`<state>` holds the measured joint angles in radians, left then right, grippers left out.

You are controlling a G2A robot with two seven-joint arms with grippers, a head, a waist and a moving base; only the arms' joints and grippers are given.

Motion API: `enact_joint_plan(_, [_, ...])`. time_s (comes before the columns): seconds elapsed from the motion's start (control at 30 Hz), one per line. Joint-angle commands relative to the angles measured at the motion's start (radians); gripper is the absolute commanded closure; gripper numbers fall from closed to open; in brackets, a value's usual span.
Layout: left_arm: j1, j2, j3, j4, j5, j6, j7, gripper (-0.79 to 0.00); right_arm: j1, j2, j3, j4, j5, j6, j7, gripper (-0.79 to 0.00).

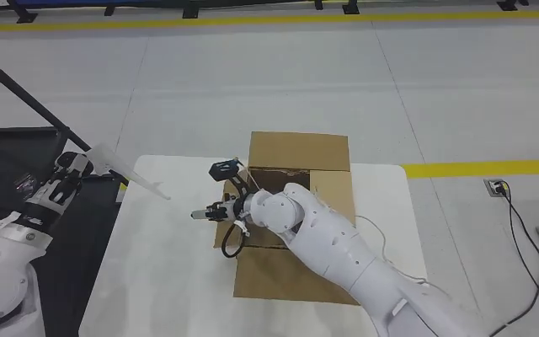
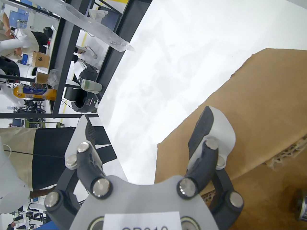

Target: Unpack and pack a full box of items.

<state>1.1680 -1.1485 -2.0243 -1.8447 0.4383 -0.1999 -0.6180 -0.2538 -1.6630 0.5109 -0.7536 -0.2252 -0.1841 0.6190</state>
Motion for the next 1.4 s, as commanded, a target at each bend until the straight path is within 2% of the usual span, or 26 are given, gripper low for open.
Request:
enact_joint_plan(0.0, [0.0, 0.0, 0.0, 0.0, 0.0, 0.0, 0.0, 0.0, 0.001, 0.0, 0.018, -0.008, 0.013, -0.042, -0.008, -0.785])
enact_joint_plan(0.13, [0.0, 0.0, 0.0, 0.0, 0.0, 0.0, 0.0, 0.0, -0.003, 0.019, 0.069, -0.052, -0.004, -0.106, -0.046, -0.785])
enact_joint_plan(0.33, [0.0, 0.0, 0.0, 0.0, 0.0, 0.0, 0.0, 0.0, -0.082, 0.087, 0.176, -0.237, -0.165, -0.07, -0.135, -0.785])
enact_joint_plan(0.57, [0.0, 0.0, 0.0, 0.0, 0.0, 0.0, 0.0, 0.0, -0.32, 0.198, 0.378, -0.618, -0.403, 0.034, -0.071, -0.785])
enact_joint_plan(0.73, [0.0, 0.0, 0.0, 0.0, 0.0, 0.0, 0.0, 0.0, -0.497, 0.247, 0.51, -0.844, -0.531, 0.093, -0.035, -0.785])
enact_joint_plan(0.83, [0.0, 0.0, 0.0, 0.0, 0.0, 0.0, 0.0, 0.0, -0.565, 0.26, 0.571, -0.906, -0.515, 0.117, -0.025, -0.785])
enact_joint_plan(1.23, [0.0, 0.0, 0.0, 0.0, 0.0, 0.0, 0.0, 0.0, -0.567, 0.261, 0.571, -0.905, -0.521, 0.121, -0.029, -0.785])
enact_joint_plan(1.27, [0.0, 0.0, 0.0, 0.0, 0.0, 0.0, 0.0, 0.0, -0.571, 0.261, 0.565, -0.907, -0.574, 0.16, -0.032, -0.785])
enact_joint_plan(1.33, [0.0, 0.0, 0.0, 0.0, 0.0, 0.0, 0.0, 0.0, -0.565, 0.259, 0.51, -0.937, -0.776, 0.323, 0.017, -0.785])
enact_joint_plan(1.37, [0.0, 0.0, 0.0, 0.0, 0.0, 0.0, 0.0, 0.0, -0.56, 0.256, 0.473, -0.959, -0.851, 0.373, 0.056, -0.785])
